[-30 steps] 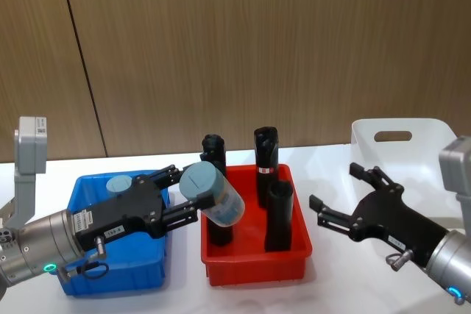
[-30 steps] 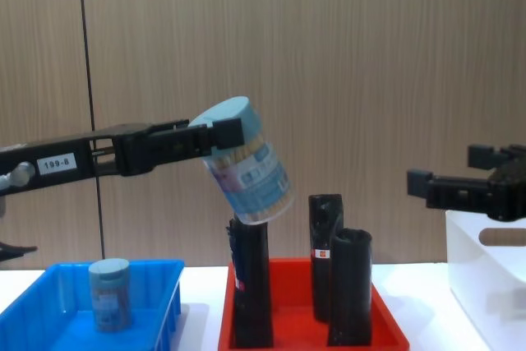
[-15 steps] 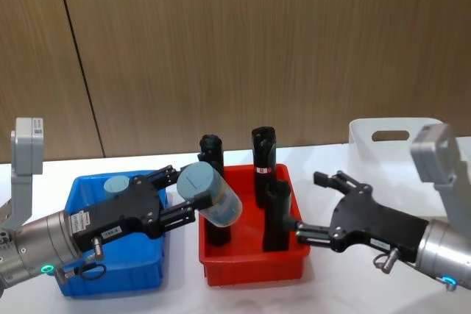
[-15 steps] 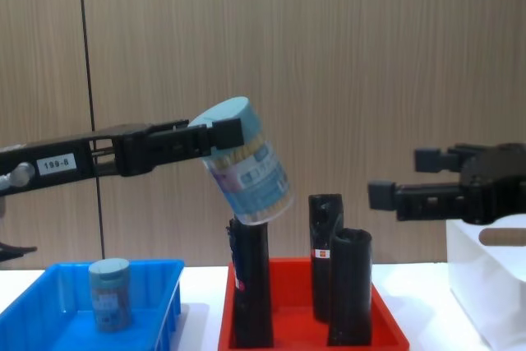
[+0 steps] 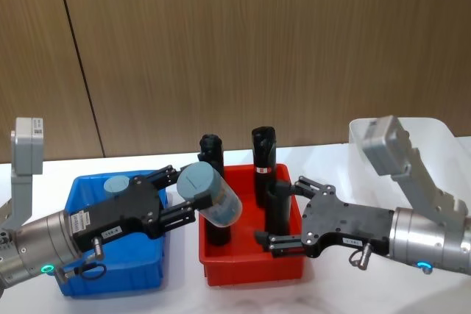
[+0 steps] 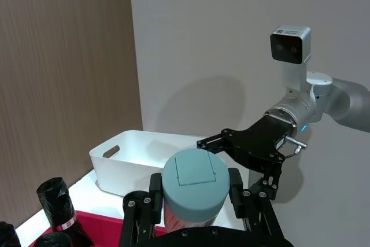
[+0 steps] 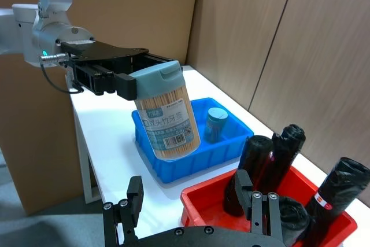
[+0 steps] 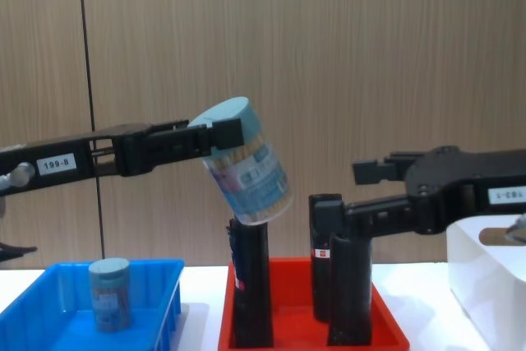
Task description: Pick the cotton swabs from the blue box and place them into the white box.
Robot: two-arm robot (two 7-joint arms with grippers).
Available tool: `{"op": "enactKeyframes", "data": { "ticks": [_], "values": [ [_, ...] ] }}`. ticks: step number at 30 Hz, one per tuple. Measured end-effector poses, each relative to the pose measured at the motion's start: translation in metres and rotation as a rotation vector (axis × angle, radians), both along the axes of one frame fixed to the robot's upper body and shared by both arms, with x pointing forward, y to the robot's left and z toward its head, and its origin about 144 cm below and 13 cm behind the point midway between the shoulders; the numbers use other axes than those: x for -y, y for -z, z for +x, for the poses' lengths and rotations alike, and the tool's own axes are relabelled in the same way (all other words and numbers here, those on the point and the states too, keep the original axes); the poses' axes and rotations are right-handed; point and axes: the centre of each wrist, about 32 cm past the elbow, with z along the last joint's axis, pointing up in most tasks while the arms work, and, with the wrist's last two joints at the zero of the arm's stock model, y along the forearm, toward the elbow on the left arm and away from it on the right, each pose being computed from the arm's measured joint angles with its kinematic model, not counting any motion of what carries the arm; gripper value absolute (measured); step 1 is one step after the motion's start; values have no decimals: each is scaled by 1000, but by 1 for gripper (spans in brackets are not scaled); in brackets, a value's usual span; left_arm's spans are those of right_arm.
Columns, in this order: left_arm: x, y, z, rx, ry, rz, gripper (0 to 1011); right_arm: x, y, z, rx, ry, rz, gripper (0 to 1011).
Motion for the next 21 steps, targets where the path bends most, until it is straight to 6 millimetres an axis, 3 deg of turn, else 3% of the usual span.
{"op": "enactKeyframes", "data": {
  "ticks": [21],
  "values": [
    [0,0,0,0,0,0,683,-17,-12,28,8,-49,-51,1002]
  ]
}}
